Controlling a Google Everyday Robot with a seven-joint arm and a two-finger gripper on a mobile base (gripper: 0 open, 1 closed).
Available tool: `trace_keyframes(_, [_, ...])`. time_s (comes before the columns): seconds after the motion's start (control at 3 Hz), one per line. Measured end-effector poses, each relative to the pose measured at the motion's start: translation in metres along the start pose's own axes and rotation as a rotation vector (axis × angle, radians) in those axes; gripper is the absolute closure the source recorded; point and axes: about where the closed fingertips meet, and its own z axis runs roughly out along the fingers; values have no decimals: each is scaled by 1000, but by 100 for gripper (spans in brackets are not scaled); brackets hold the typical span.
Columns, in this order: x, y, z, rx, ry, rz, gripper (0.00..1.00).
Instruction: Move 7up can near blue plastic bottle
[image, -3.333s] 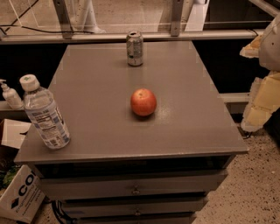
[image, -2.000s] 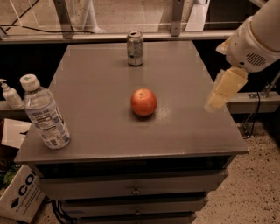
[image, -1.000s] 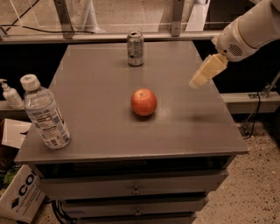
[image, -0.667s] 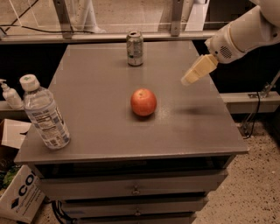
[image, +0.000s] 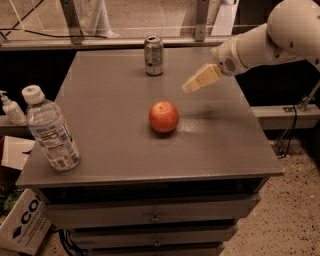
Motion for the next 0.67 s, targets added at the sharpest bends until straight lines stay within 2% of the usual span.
trace_keyframes(0.33, [1,4,4,-6,10,-1,0])
trace_keyframes(0.67, [-8,6,26,-7,-30,6,0])
